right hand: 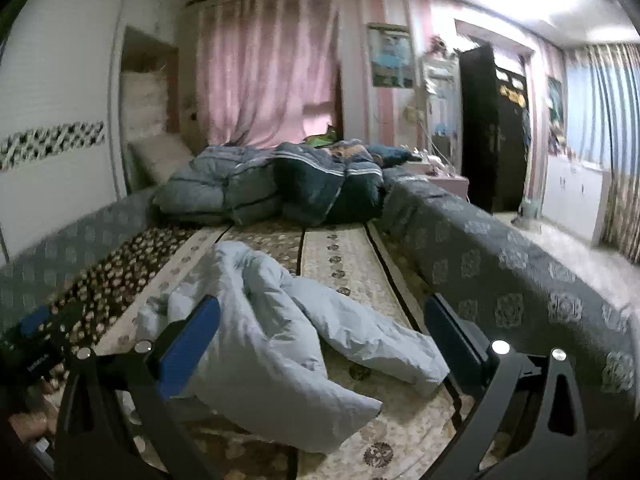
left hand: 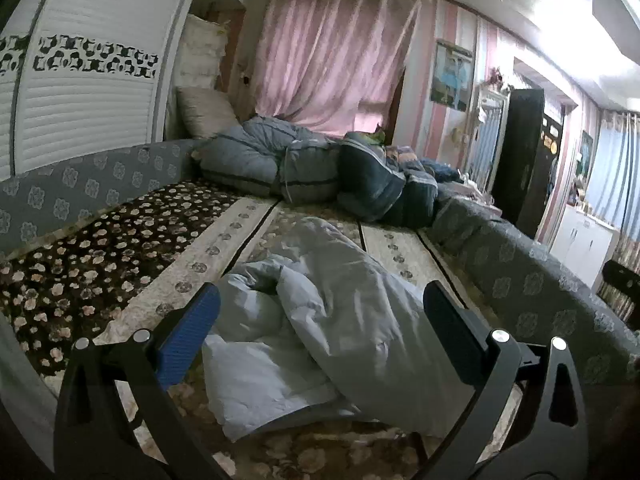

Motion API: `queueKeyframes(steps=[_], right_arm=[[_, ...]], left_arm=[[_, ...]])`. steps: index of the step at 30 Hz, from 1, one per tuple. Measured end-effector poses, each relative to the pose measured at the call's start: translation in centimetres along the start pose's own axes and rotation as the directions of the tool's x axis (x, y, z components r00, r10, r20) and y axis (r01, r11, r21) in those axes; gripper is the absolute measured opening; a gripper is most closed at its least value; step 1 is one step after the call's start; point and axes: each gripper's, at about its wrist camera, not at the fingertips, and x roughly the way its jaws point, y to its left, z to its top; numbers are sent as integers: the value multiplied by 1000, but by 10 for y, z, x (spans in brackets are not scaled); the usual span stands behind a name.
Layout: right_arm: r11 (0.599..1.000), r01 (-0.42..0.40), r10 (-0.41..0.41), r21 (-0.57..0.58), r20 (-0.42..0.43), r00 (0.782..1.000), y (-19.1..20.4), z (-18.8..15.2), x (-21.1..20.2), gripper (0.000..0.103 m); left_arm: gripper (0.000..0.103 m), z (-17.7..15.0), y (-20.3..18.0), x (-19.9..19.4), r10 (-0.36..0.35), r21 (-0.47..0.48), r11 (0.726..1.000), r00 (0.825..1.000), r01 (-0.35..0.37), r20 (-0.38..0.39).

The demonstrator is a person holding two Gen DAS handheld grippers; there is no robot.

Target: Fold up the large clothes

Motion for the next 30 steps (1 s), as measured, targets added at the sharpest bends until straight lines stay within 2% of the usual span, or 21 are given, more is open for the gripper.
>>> queueKeyframes(steps=[4,12,16,21,24,28,30], right_arm=[[994,-18,20,108,-20,1000,-33,-1,10,101],[991,-67,68,117,-9,998,-44,-3,17,101],[997,-15,17,74,-24,1000,-43,1,30,101],[999,40,-39,31,-46,998,-50,16,49,101],[998,58,-58,2,-41,998,-51,26,54,101],[994,110,-110,-25,3,994,-54,27,59,101],[991,130,-131,-19,-39,991,-60,17,67,101]], left_arm=[[100,-1,-12,7,8,22,1000,1000,-8,-10],[100,-4,-25,20,24,67,998,999,-22,-32],[100,8,-28,29,64,79,995,997,-61,-42],[100,31,-40,35,53,123,991,998,-51,-15],[100,44,-48,36,20,122,992,1000,-19,-9],[100,35,-68,44,-18,128,991,999,24,-46],[100,19,-82,53,-16,163,986,997,29,-76]])
